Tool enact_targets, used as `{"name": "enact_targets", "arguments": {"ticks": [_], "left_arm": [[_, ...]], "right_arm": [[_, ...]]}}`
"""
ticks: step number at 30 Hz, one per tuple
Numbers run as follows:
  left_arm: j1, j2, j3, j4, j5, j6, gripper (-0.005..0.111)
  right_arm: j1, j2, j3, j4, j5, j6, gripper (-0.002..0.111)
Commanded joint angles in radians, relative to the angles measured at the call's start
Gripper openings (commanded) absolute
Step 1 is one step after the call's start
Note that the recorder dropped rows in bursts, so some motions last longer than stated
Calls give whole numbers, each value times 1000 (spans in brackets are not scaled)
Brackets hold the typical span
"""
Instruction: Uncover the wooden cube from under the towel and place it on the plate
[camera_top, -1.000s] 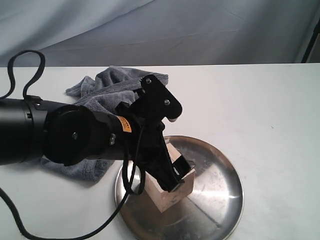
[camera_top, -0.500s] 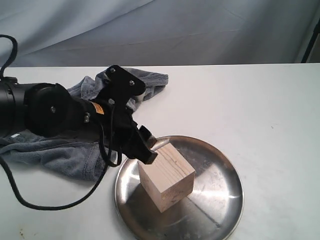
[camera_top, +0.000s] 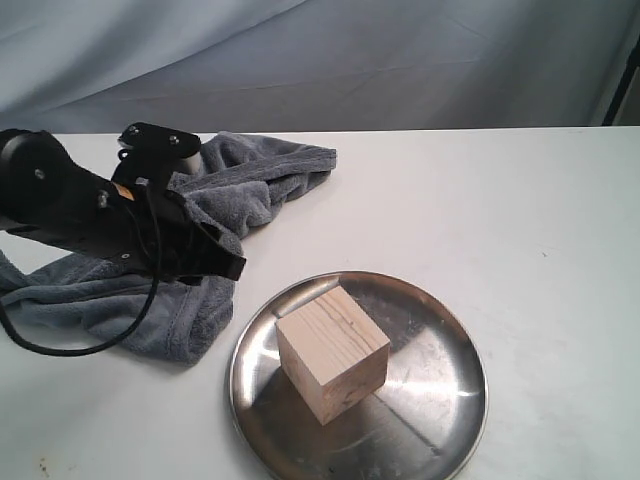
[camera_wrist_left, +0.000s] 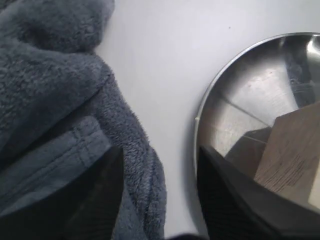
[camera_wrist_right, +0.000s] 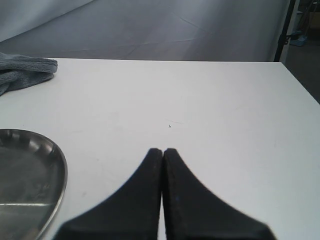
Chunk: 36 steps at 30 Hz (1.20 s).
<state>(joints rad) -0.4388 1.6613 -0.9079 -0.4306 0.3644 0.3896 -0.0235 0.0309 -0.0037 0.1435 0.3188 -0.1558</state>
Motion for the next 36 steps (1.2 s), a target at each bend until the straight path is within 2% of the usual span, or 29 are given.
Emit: {"name": "enact_targets", "arguments": {"ticks": [1,7,10,12,15,20,25,28,32,33,36], "left_arm": [[32,-8,-6,-4,35,-19,46],[32,-8,-6,2,64,-17,43],[32,-8,-6,54,71,-17,30],[32,-8,-6,82,88,-29,17],[32,-8,-6,139,120,-116,0],[75,-8,-6,393,260,-499,0],[148,-18,-6,693,531,-772,0],[170,-52,-6,780,608,-835,0],[173,-101,-6,806,699,-835,0],[173,-135,-1,803,778,-833,0],[173,-207,28,803,806,-833,0]], "right_arm": [[4,2,4,0,-5,-1,0],[4,2,4,0,-5,-1,0],[4,2,4,0,-5,-1,0],[4,2,4,0,-5,-1,0],[4,2,4,0,-5,-1,0],[4,2,4,0,-5,-1,0],[4,2,4,0,-5,-1,0],[4,2,4,0,-5,-1,0],[4,2,4,0,-5,-1,0],[4,2,4,0,-5,-1,0],[4,2,4,0,-5,-1,0]]}}
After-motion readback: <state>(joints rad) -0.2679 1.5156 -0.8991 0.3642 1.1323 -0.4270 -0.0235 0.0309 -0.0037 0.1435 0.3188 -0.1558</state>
